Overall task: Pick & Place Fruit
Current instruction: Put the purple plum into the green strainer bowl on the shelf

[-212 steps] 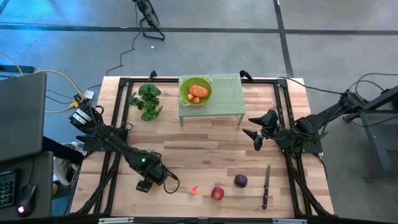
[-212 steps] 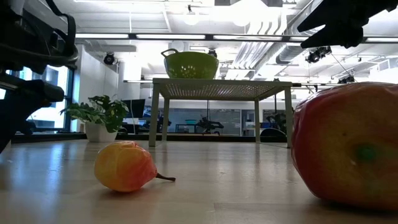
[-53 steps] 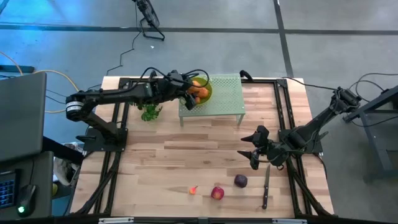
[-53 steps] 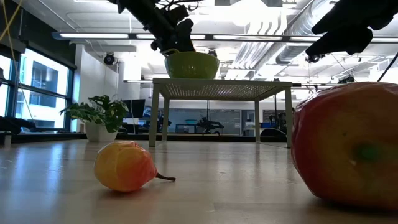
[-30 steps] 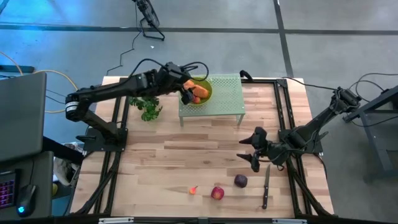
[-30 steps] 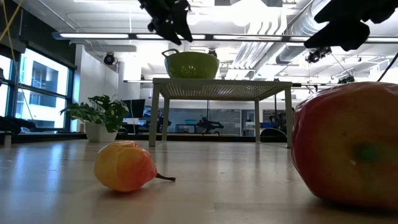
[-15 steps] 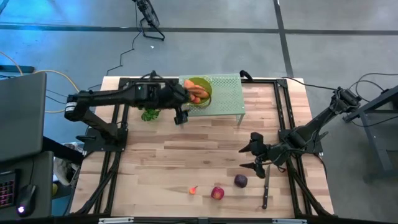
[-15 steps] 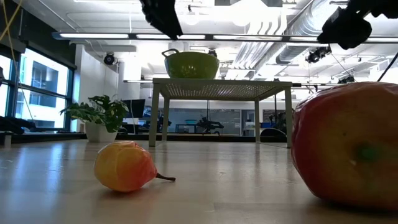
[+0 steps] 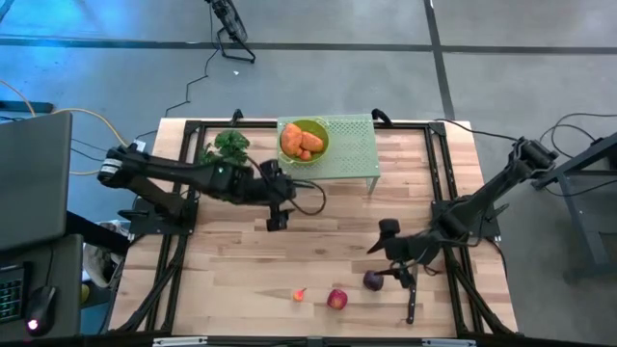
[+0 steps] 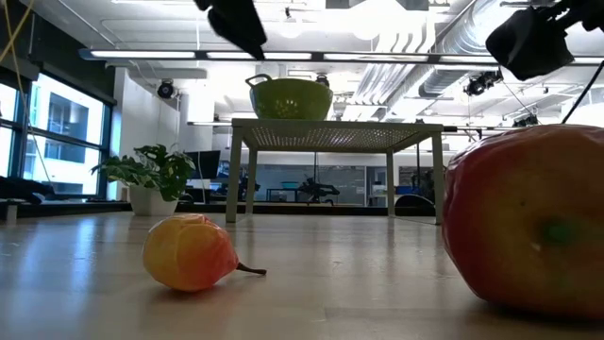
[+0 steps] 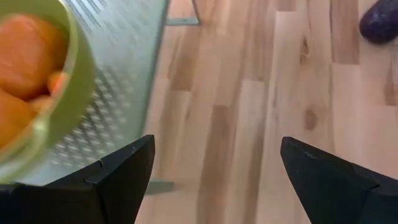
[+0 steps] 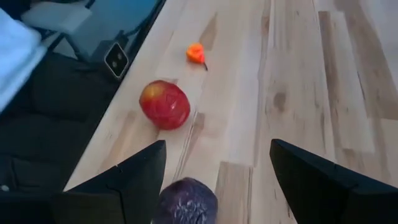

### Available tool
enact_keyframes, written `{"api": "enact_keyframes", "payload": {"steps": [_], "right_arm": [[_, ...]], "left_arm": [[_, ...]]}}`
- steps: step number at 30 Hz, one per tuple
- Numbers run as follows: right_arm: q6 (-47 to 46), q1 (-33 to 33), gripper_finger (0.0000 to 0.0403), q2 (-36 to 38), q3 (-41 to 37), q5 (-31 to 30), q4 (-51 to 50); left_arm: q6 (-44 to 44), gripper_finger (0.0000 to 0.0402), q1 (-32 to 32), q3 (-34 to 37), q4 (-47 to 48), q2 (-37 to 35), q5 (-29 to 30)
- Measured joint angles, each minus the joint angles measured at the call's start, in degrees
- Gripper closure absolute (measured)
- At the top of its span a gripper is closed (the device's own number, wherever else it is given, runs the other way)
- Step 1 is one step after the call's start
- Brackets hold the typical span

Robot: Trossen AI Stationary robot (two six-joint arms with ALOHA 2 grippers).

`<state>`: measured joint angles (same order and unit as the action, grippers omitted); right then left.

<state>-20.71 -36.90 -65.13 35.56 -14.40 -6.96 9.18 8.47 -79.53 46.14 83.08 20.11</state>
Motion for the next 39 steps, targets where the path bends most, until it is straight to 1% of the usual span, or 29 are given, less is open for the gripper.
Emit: {"api": "enact_keyframes", "payload": {"steps": [7, 9, 13, 19, 23, 26, 29, 32, 39], "right_arm": [[-1.36, -0.22, 0.0122, -2.86, -0.01, 0.01, 2.12], [-1.95, -0.22, 0.0122, -3.2, 0.02, 0.16, 2.72], [-1.95, -0.22, 0.0122, -3.6, 0.02, 2.58, 3.2], [-2.36, -0.22, 0.0122, -3.58, 0.02, 2.92, 3.41], [-4.91, -0.26, 0.0122, -3.58, 0.02, 3.85, 3.36], [-4.22, -1.22, 0.0122, -3.58, 0.02, 4.58, 3.05], [-3.18, -2.62, 0.0122, -3.58, 0.02, 1.96, 1.45], [-4.54, -3.72, 0.0122, -3.85, 0.02, 0.07, -0.28], [-6.53, -5.47, 0.0122, -8.28, 0.04, -0.86, -0.13]], "left_arm": [[3.97, 0.0059, 4.22, 5.39, -3.54, -0.03, 1.98], [5.67, 0.0059, 5.38, 6.3, -3.08, -0.03, 2.45], [8.7, 0.0059, 8.48, 7.88, -3.43, -0.05, 4.06], [14.98, 0.0059, 12.13, 12.31, -6.33, -0.05, 4.35], [18.83, 0.0059, 14.06, 15.28, -8.17, -0.05, 4.36], [20.14, 0.0059, 14.62, 17.05, -9.95, -0.05, 4.49], [20.85, 0.0059, 14.44, 17.71, -10.42, -0.05, 4.58], [21.03, 0.0059, 14.4, 17.73, -10.38, -0.05, 4.75], [20.66, 0.0059, 14.41, 17.73, -10.31, -0.05, 5.14]]}}
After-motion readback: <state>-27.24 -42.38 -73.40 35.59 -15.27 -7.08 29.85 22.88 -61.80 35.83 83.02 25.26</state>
